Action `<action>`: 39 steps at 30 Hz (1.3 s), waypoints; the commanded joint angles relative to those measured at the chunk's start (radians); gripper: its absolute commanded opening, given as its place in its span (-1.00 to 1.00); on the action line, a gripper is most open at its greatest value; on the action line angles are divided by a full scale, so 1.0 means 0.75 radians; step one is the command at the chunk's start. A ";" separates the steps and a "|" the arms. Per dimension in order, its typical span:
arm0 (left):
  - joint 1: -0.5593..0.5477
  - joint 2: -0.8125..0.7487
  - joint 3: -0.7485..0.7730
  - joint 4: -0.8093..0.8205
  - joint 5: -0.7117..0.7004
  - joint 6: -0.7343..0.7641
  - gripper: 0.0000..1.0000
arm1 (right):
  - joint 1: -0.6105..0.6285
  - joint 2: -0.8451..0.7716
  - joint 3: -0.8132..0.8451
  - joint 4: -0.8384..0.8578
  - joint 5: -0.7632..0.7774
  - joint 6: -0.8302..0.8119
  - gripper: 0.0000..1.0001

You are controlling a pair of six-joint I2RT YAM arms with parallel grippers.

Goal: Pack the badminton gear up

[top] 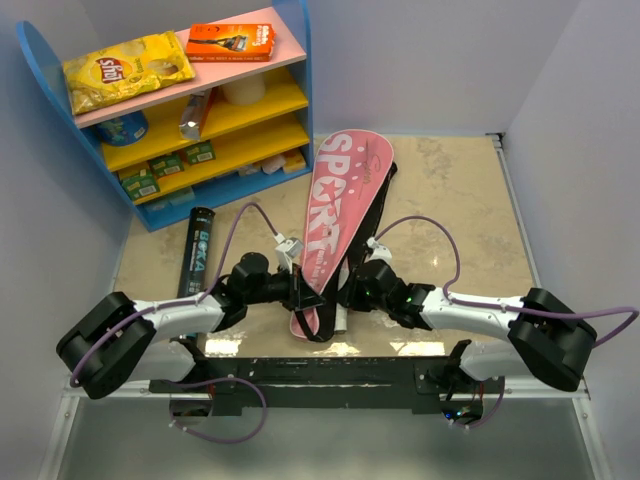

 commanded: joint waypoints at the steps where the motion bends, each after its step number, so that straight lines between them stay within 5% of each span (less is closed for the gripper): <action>1: -0.038 0.001 -0.024 0.145 0.034 -0.024 -1.00 | 0.007 0.011 0.050 0.201 0.055 0.016 -1.00; 15: -0.081 0.034 -0.032 0.231 0.030 -0.077 -1.00 | 0.011 0.300 0.091 0.640 0.041 0.194 -1.00; 17: -0.081 0.032 -0.034 0.233 0.028 -0.079 -1.00 | 0.014 0.308 0.087 0.682 0.025 0.190 -0.82; 19: -0.081 0.034 -0.038 0.231 0.024 -0.077 -1.00 | 0.018 0.302 0.091 0.684 0.012 0.173 -0.36; 25: -0.081 0.034 -0.044 0.203 0.000 -0.051 -1.00 | 0.026 0.204 0.101 0.480 0.020 0.089 0.07; 35: -0.081 0.054 -0.034 0.172 -0.013 -0.014 -1.00 | 0.026 -0.095 0.024 0.093 0.149 0.022 0.14; 39: -0.081 0.058 -0.030 0.170 -0.009 -0.012 -1.00 | 0.028 -0.144 -0.001 0.019 0.157 0.028 -0.12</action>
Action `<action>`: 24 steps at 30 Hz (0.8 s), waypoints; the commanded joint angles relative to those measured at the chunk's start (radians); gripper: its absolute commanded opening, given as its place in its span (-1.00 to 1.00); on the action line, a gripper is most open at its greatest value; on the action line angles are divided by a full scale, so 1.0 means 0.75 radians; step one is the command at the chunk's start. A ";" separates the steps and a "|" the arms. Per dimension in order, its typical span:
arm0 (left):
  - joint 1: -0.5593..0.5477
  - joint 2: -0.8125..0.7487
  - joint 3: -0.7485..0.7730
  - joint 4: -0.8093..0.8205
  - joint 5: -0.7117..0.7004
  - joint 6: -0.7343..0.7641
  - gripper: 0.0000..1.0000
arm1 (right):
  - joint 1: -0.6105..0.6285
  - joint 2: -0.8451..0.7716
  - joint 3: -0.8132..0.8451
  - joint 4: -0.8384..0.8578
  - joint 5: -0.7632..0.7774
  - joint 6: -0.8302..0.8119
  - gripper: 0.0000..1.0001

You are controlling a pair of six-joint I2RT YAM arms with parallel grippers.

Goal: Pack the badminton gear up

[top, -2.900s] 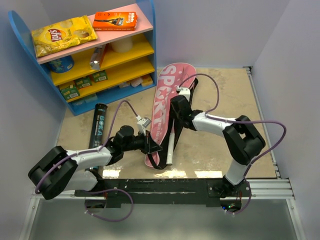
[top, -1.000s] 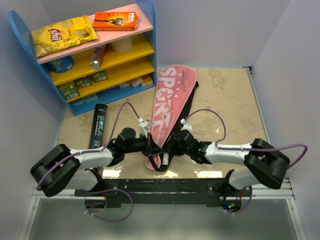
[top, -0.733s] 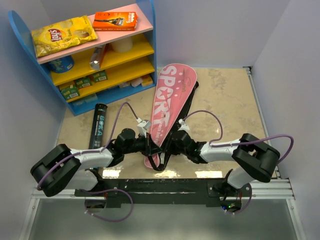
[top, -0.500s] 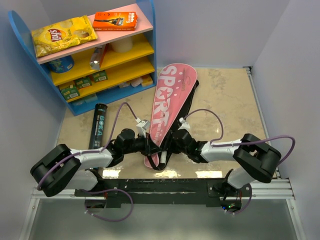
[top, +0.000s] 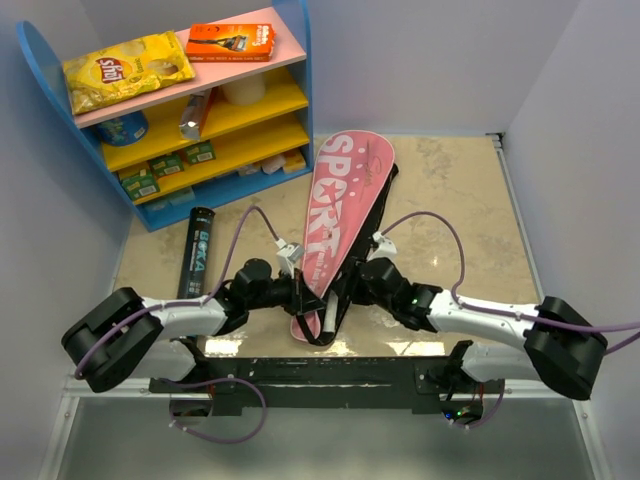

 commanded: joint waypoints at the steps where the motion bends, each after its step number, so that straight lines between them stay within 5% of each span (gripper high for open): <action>1: -0.021 0.008 0.023 0.063 0.084 0.018 -1.00 | 0.011 -0.058 -0.029 -0.024 0.051 0.012 -0.23; 2: -0.021 0.008 0.027 0.059 0.084 0.018 -1.00 | 0.011 -0.060 -0.037 -0.014 0.049 0.012 -0.33; 3: -0.023 0.008 0.031 0.055 0.087 0.022 -1.00 | 0.011 -0.060 -0.045 -0.007 0.045 0.014 -0.71; 6: -0.021 0.004 0.035 0.049 0.089 0.024 -1.00 | 0.011 -0.044 -0.074 0.036 0.028 0.027 -1.00; 24: -0.021 -0.010 0.033 0.030 0.107 0.030 -1.00 | 0.011 0.118 -0.125 0.328 -0.109 0.037 -0.70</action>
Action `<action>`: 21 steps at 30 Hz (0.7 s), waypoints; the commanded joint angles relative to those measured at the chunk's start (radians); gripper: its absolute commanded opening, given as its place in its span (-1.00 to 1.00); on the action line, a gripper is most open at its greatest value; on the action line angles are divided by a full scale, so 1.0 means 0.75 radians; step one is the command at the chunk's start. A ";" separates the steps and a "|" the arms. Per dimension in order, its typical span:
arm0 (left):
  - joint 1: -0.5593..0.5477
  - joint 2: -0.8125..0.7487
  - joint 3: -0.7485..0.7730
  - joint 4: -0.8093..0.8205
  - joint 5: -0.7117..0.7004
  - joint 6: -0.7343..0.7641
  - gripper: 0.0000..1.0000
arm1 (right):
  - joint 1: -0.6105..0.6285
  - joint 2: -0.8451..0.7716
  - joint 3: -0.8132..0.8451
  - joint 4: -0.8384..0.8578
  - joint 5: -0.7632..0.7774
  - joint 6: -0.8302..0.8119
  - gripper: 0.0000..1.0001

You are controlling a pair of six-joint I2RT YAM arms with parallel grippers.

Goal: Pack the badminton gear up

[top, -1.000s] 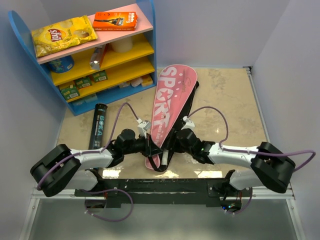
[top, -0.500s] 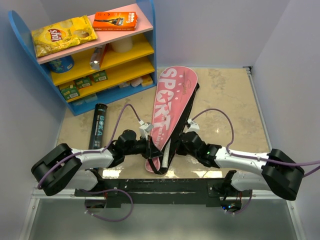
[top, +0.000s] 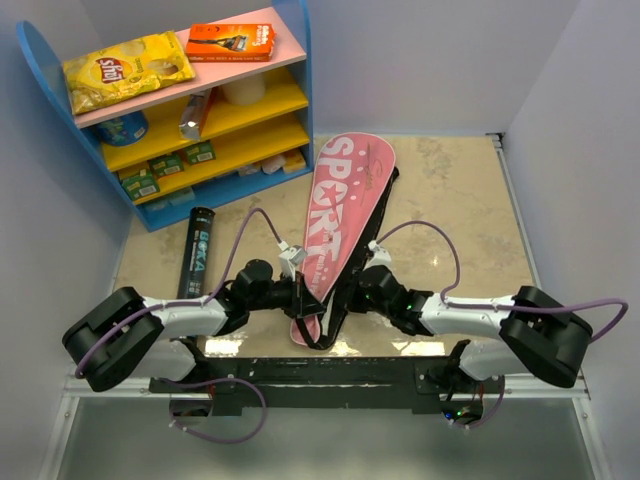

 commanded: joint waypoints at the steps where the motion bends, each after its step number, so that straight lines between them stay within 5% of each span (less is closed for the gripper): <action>1: -0.014 -0.018 0.031 0.055 0.064 0.027 -1.00 | 0.007 -0.009 -0.010 0.106 -0.020 0.019 -0.70; 21: -0.011 -0.053 0.047 0.036 0.062 0.012 -1.00 | 0.072 0.296 0.021 0.468 -0.055 0.076 -0.66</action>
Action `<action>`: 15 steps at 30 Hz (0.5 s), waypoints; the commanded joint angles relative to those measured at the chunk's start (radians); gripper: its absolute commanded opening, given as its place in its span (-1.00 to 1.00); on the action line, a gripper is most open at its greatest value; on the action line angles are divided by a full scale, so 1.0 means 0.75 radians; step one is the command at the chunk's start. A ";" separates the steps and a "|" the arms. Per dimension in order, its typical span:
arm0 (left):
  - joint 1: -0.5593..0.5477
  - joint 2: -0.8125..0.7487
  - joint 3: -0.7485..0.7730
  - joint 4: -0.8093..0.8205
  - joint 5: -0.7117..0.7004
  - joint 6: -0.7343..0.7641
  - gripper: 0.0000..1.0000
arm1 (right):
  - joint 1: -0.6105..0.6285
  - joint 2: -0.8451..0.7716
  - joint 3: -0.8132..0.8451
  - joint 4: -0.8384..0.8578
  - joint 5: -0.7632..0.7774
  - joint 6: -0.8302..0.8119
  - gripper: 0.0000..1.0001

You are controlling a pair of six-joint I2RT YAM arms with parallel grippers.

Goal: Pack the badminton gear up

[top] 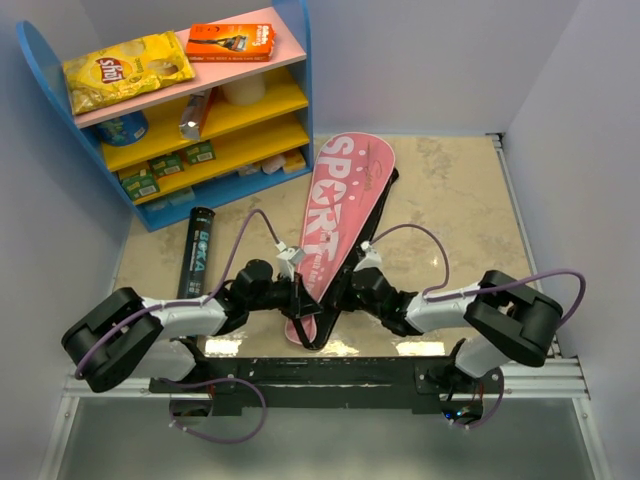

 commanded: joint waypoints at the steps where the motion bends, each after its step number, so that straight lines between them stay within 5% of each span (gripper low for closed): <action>1: -0.018 -0.054 0.045 0.087 0.085 0.013 -1.00 | 0.043 0.050 0.034 0.054 -0.025 0.001 -0.64; 10: -0.018 -0.076 0.074 -0.079 -0.025 0.079 -0.95 | 0.043 -0.337 0.094 -0.622 0.182 -0.100 -0.29; 13: -0.016 -0.056 0.084 -0.091 -0.034 0.083 -0.81 | 0.045 -0.470 0.124 -0.843 0.245 -0.100 -0.20; 15: -0.018 -0.054 0.094 -0.085 -0.015 0.091 -0.49 | 0.043 -0.513 0.145 -0.936 0.278 -0.102 -0.16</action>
